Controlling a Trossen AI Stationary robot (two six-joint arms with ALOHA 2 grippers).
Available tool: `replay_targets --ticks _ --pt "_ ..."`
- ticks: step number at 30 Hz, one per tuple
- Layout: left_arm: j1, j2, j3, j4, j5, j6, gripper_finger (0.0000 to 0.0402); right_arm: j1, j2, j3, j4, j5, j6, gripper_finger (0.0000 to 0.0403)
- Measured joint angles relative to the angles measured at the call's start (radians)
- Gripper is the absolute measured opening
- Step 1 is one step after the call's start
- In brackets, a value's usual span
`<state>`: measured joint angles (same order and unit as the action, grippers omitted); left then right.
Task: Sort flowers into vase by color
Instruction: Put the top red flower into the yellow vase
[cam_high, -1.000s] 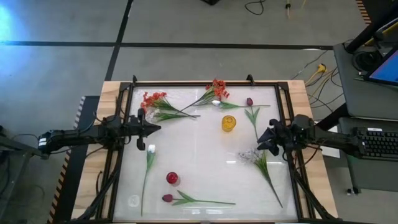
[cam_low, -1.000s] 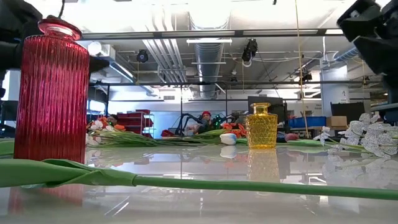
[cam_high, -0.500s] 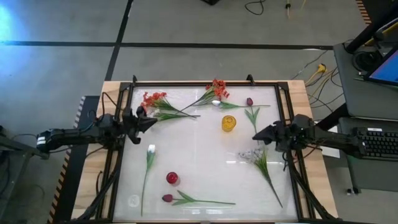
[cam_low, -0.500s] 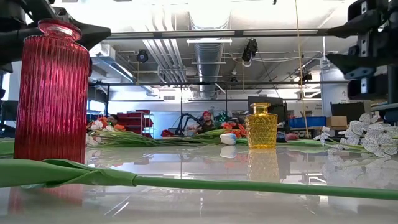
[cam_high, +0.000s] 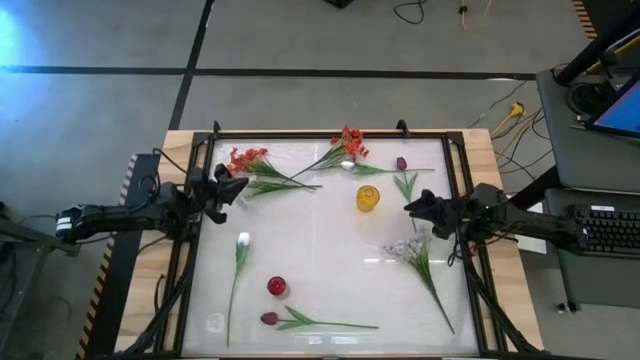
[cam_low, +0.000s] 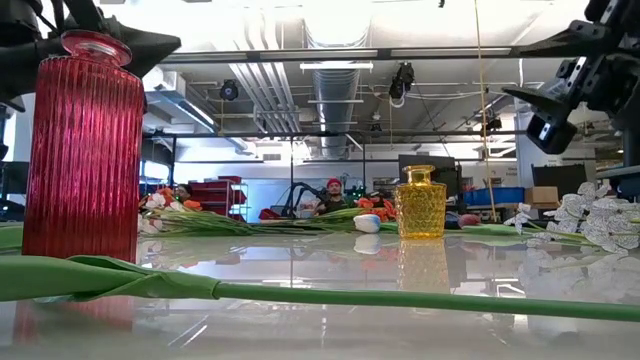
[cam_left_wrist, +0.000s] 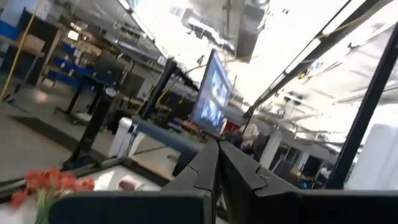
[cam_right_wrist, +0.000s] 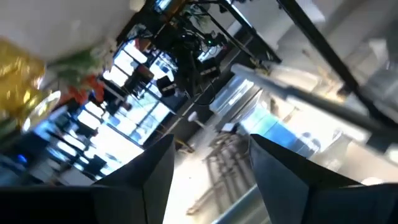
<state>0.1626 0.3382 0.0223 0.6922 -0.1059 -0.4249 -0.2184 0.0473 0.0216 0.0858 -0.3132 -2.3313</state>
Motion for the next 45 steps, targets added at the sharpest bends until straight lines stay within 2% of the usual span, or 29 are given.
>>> replay_targets --ticks 4,12,20,22,28,36,39,41,43,45 --pt "0.000 0.002 0.000 0.009 0.000 0.071 0.0000 0.000 0.000 0.000 0.003 -0.007 -0.040 0.0199" --pt "0.000 0.003 0.000 0.040 0.000 0.225 0.0000 0.000 0.000 0.000 0.003 -0.103 -0.036 0.0199" --pt "0.000 0.006 0.000 0.121 -0.032 0.314 0.0000 0.000 0.000 0.002 0.127 -0.504 0.090 0.0199" --pt "0.000 0.007 0.000 0.121 -0.047 0.315 0.0000 0.000 0.000 0.002 0.133 -0.561 0.130 0.0199" --pt "0.000 0.011 0.000 0.123 -0.066 0.312 0.0000 0.000 0.000 0.002 0.133 -0.568 0.192 0.0199" --pt "0.000 0.011 0.000 0.136 -0.069 0.312 0.0000 0.000 0.000 0.002 0.133 -0.573 0.198 0.0199" --pt "0.000 0.011 0.000 0.136 -0.069 0.296 0.0000 0.000 0.000 0.002 0.131 -0.633 0.339 0.0199" --pt "0.000 0.011 0.000 0.136 -0.069 0.282 0.0000 0.000 0.000 0.002 0.126 -0.604 0.440 0.0199" --pt "0.000 0.011 0.000 0.136 -0.069 0.278 0.0000 0.000 0.009 0.002 0.064 -0.595 0.511 0.0199" --pt "0.000 0.011 0.000 0.136 -0.069 0.278 0.0000 0.002 0.014 0.001 -0.033 -0.614 0.690 0.0199"
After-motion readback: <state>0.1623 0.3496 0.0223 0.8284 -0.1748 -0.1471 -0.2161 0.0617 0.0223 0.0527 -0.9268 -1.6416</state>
